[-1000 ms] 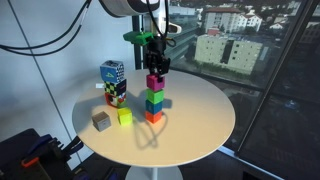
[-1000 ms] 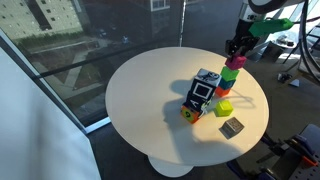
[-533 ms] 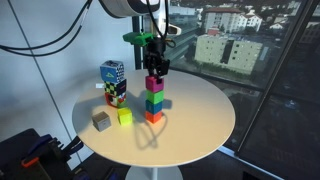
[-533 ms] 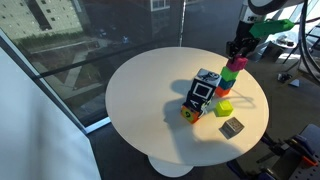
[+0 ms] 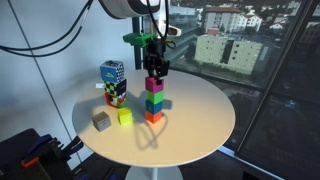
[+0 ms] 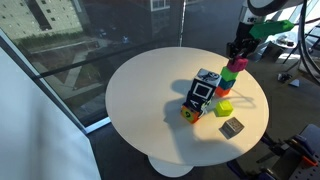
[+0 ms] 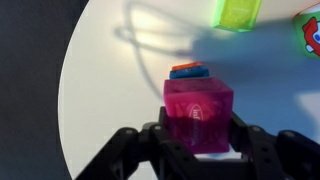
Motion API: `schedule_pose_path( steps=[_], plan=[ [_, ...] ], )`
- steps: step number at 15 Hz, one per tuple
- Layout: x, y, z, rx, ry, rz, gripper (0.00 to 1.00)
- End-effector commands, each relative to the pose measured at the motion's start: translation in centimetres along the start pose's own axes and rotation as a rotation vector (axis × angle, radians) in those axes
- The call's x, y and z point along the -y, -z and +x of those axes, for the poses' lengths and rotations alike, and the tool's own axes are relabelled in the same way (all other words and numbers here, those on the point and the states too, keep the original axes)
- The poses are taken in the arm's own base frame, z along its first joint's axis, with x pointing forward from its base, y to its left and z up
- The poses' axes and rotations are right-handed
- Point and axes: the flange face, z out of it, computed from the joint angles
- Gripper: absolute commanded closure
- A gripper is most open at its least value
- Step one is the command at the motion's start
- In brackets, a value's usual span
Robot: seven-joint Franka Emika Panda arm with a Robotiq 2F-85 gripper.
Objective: Pick up the pink block and put it on the green block
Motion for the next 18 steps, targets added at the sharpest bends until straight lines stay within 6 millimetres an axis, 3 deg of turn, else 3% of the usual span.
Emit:
schedule_pose_path(
  steps=[1,11,12,13,14,15,18],
  plan=[
    [-0.02,0.40,0.66,-0.009,-0.015,-0.014,0.70],
    [0.01,0.39,0.50,-0.016,-0.009,-0.010,0.70],
    [0.01,0.39,0.49,-0.016,-0.009,-0.009,0.62],
    [0.00,0.37,0.50,-0.015,-0.009,-0.010,0.44],
    [-0.02,0.34,0.50,-0.015,-0.009,-0.010,0.35],
    [-0.03,0.34,0.50,-0.014,-0.010,-0.010,0.19],
    [-0.08,0.47,0.50,-0.013,-0.008,-0.010,0.00]
  ],
)
